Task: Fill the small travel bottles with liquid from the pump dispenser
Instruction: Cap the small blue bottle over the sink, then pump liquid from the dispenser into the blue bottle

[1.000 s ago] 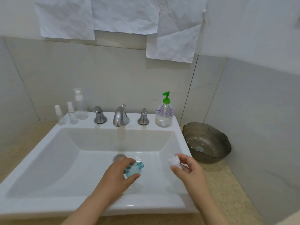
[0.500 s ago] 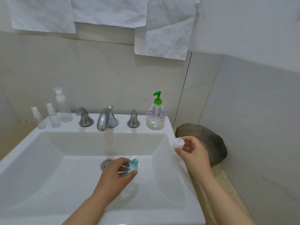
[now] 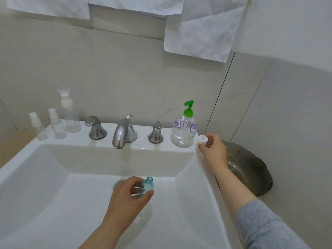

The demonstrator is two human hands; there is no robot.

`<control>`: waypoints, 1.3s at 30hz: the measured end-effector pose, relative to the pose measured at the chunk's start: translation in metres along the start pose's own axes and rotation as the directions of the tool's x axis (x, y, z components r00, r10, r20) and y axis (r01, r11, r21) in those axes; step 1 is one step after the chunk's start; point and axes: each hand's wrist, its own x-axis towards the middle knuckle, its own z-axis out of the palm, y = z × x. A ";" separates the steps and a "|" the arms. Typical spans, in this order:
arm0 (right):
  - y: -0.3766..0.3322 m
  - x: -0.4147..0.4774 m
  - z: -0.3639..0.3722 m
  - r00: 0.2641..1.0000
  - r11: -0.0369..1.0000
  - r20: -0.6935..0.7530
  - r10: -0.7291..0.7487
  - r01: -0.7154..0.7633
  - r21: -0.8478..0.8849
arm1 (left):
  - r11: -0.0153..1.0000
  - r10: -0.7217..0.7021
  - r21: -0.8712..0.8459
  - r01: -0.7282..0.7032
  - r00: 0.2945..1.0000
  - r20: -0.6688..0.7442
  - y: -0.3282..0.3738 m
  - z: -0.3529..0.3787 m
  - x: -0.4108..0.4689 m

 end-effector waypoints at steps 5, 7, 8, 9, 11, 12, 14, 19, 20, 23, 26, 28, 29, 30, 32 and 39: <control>0.008 0.005 0.003 1.000 1.000 0.015 0.028 -0.028 -0.012 | 1.000 -0.019 -0.022 0.019 1.000 0.007 0.002 0.000 0.000; 0.006 0.003 0.001 0.999 0.999 0.027 0.025 -0.024 -0.031 | 0.999 -0.024 -0.028 0.025 1.000 0.003 0.003 0.000 0.000; 0.004 0.001 0.000 1.000 0.999 0.006 0.016 -0.016 -0.039 | 0.999 -0.025 -0.030 0.025 1.000 -0.003 0.003 0.000 0.000; 0.002 -0.001 -0.002 1.000 0.999 -0.029 -0.003 0.002 -0.042 | 0.999 -0.025 -0.031 0.025 1.000 -0.008 0.003 0.000 0.000; -0.008 -0.006 -0.007 0.992 0.996 -0.098 -0.083 0.078 -0.047 | 0.999 -0.022 -0.034 0.022 1.000 -0.013 0.004 0.000 0.000; -0.016 -0.009 -0.008 0.985 0.990 -0.111 -0.133 0.128 -0.052 | 0.999 -0.023 -0.037 0.022 1.000 -0.012 0.005 0.000 0.000; -0.035 -0.010 -0.010 0.972 0.975 -0.094 -0.217 0.212 -0.058 | 0.999 -0.023 -0.035 0.023 1.000 -0.008 0.005 0.000 0.000; -0.078 0.010 0.008 0.963 0.962 0.035 -0.266 0.267 -0.052 | 0.999 -0.028 -0.021 0.028 1.000 -0.009 0.005 -0.001 0.000; -0.083 0.015 0.013 0.969 0.968 0.052 -0.243 0.246 -0.053 | 1.000 -0.026 -0.016 0.025 1.000 -0.011 0.005 -0.001 0.000; -0.091 0.027 0.025 0.984 0.988 0.106 -0.143 0.148 -0.039 | 1.000 -0.017 -0.006 0.017 1.000 -0.015 0.005 -0.001 0.000; -0.091 0.034 0.033 0.984 0.990 0.153 -0.096 0.110 -0.088 | 1.000 -0.010 -0.003 0.010 1.000 -0.016 0.006 0.000 0.000; -0.087 0.035 0.035 0.983 0.986 0.151 -0.102 0.120 -0.116 | 1.000 -0.009 -0.008 0.008 1.000 -0.013 0.007 0.000 0.000; -0.085 0.035 0.036 0.983 0.986 0.149 -0.109 0.126 -0.113 | 1.000 -0.010 -0.009 0.010 1.000 -0.012 0.006 0.000 0.000; -0.082 0.036 0.037 0.982 0.985 0.149 -0.118 0.135 -0.106 | 1.000 -0.013 -0.009 0.013 1.000 -0.010 0.006 0.000 0.000; -0.079 0.036 0.037 0.979 0.984 0.148 -0.139 0.154 -0.092 | 1.000 -0.016 -0.012 0.016 1.000 -0.009 0.007 0.000 0.000; -0.083 0.016 0.023 0.973 0.979 0.108 -0.206 0.204 0.025 | 1.000 -0.017 -0.007 0.017 0.999 -0.029 0.009 -0.001 0.001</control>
